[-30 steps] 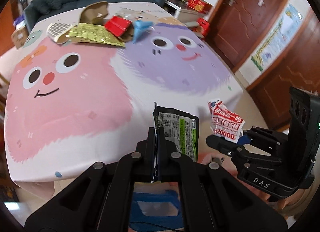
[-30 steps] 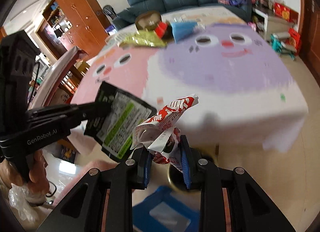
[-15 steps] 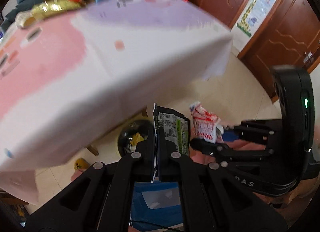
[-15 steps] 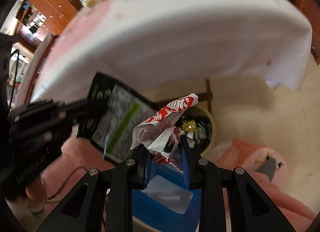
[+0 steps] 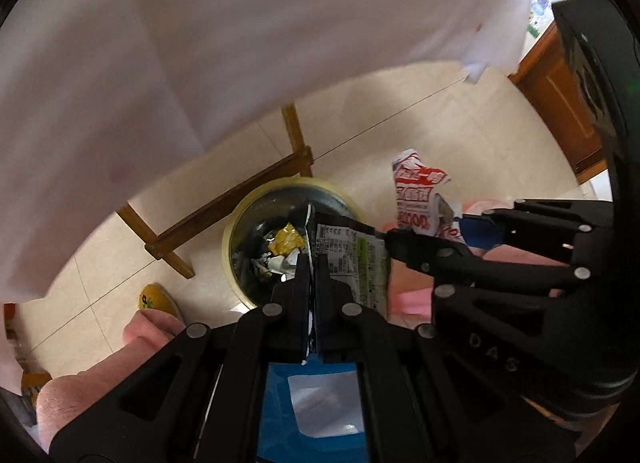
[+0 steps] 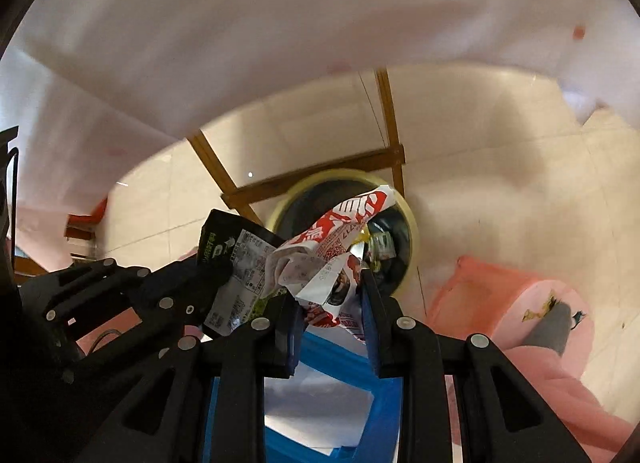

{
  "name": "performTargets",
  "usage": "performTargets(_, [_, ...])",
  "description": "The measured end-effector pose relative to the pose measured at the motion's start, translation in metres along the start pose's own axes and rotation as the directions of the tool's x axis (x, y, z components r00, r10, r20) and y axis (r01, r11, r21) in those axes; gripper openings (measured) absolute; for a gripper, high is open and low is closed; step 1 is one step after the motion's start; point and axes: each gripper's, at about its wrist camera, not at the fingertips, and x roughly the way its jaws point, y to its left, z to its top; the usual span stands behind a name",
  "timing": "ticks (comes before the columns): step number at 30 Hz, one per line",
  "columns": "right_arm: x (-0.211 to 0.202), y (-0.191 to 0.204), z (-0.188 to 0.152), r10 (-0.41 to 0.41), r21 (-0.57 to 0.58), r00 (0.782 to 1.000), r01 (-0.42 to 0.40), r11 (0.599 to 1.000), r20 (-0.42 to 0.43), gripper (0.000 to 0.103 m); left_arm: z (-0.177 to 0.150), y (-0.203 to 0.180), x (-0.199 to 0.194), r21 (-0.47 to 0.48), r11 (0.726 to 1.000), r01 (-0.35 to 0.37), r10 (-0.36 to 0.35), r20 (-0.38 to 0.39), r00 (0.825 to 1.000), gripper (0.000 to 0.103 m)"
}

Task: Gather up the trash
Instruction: 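Lift the snack packet with the left tool while the right tool carries the wrapper to the bin, then open both tools over the black bin to drop the packet and wrapper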

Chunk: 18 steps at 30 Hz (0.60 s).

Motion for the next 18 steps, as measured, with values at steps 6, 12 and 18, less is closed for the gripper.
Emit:
performTargets(6, [0.045, -0.013, 0.017, 0.015, 0.067, 0.999, -0.012, 0.998, -0.044, 0.025, -0.001, 0.002, 0.040, -0.008, 1.000, -0.015, 0.015, -0.032, 0.999, 0.000])
performTargets(12, [0.092, -0.030, 0.031, 0.025, 0.075, 0.997, -0.020, 0.997, -0.067, 0.025, 0.001, 0.003, 0.082, 0.017, 1.000, -0.012, 0.013, -0.071, 0.997, 0.000])
performTargets(18, [0.128, -0.036, 0.034, 0.040, 0.073, 0.995, -0.034, 0.997, -0.093, 0.026, 0.003, 0.017, 0.120, -0.021, 1.000, -0.017, 0.015, -0.123, 0.992, 0.000])
